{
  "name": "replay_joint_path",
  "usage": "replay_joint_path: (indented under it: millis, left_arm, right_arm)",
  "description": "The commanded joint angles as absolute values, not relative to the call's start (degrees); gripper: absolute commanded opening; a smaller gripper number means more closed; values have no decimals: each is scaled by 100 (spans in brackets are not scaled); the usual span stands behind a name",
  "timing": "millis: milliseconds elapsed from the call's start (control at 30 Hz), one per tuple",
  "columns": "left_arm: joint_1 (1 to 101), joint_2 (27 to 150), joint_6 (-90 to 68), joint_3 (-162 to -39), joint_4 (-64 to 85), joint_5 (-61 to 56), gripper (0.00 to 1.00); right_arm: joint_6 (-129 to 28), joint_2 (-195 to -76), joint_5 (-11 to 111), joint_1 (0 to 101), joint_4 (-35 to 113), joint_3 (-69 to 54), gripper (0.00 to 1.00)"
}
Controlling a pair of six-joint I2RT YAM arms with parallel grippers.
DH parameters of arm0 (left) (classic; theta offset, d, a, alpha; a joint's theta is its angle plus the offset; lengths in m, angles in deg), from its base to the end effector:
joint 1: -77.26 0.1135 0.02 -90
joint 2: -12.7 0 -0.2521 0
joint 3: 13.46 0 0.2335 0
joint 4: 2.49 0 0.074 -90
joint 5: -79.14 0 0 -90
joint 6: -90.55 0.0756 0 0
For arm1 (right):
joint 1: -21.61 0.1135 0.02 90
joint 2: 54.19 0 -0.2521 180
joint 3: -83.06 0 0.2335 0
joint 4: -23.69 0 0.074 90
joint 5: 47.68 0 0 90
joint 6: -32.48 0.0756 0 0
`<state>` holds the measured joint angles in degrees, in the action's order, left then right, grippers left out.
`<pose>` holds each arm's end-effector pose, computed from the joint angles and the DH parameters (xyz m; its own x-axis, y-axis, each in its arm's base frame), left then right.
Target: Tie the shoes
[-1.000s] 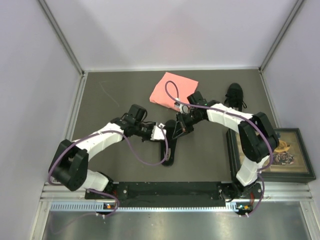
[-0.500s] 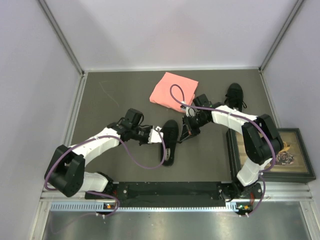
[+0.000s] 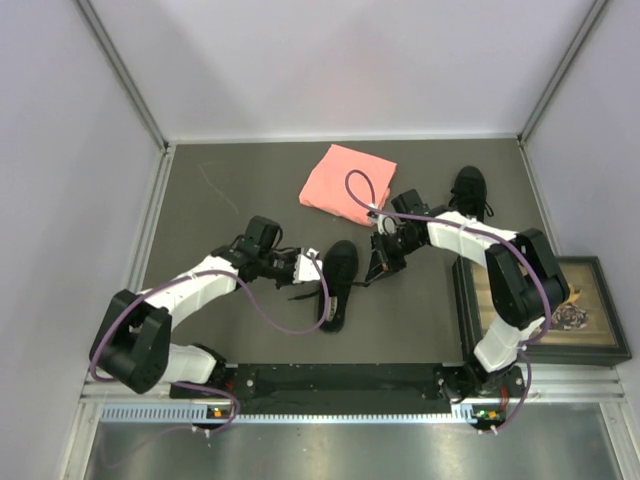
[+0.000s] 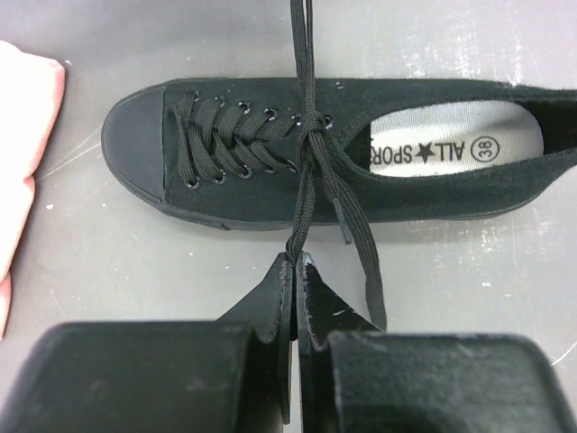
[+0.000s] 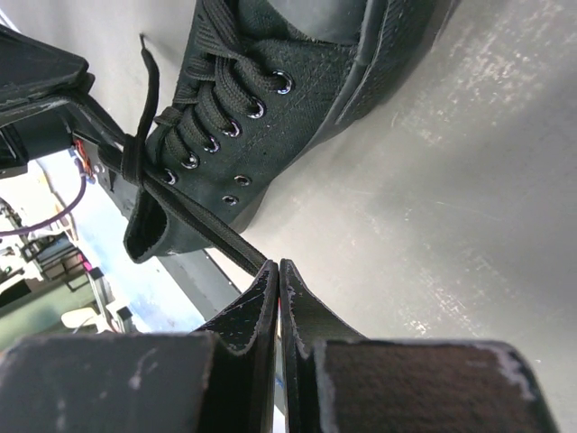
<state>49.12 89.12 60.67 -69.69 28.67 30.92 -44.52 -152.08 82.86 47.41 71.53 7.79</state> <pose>0.2067 -0.1677 0.1761 0.2800 0.5835 -0.7623 0.9551 -0.0896 0.2823 0.2614 0.1810 0.1495 -0.9452 -0.2670 -0.1881 -0.3221 0.6667 0.6721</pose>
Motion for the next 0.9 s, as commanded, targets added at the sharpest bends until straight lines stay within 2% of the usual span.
replay_joint_path:
  millis: [0, 300, 400, 433, 500, 667, 867]
  left_arm:
    - [5019, 9004, 6041, -6930, 2629, 3211, 0]
    - [5010, 9216, 5945, -6992, 2602, 3221, 1]
    - [5063, 8945, 5507, -6974, 2418, 3247, 25]
    - [5089, 8839, 5409, -6913, 2339, 3247, 37]
    - [5124, 8462, 5285, -6834, 2347, 3229, 44]
    - [5212, 7679, 5136, -6562, 2453, 3264, 46]
    - [5028, 7440, 5144, -6508, 2540, 3546, 41]
  right_arm:
    - [-4609, -14999, 8109, 4639, 7171, 822, 0]
    - [-4548, -15034, 8328, 4639, 7136, 787, 0]
    - [-4495, -15052, 8635, 4648, 7040, 726, 0]
    - [-4486, -15043, 8758, 4683, 7031, 682, 0]
    - [-4477, -15035, 8855, 4701, 6996, 664, 0]
    - [-4530, -15017, 9022, 4806, 7057, 620, 0]
    - [-4793, -14876, 8996, 4947, 7241, 664, 0]
